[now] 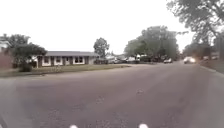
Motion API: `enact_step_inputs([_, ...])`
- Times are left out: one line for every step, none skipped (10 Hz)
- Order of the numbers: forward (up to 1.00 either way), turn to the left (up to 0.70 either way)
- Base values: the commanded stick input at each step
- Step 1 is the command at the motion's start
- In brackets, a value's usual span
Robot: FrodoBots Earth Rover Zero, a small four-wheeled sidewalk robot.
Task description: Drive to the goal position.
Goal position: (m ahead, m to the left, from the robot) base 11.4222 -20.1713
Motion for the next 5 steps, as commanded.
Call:
enact_step_inputs([0.04, 0.0])
enact_step_inputs([0.03, 0.0])
enact_step_inputs([0.03, 0.0])
enact_step_inputs([0.01, 0.0])
enact_step_inputs([0.03, 0.0])
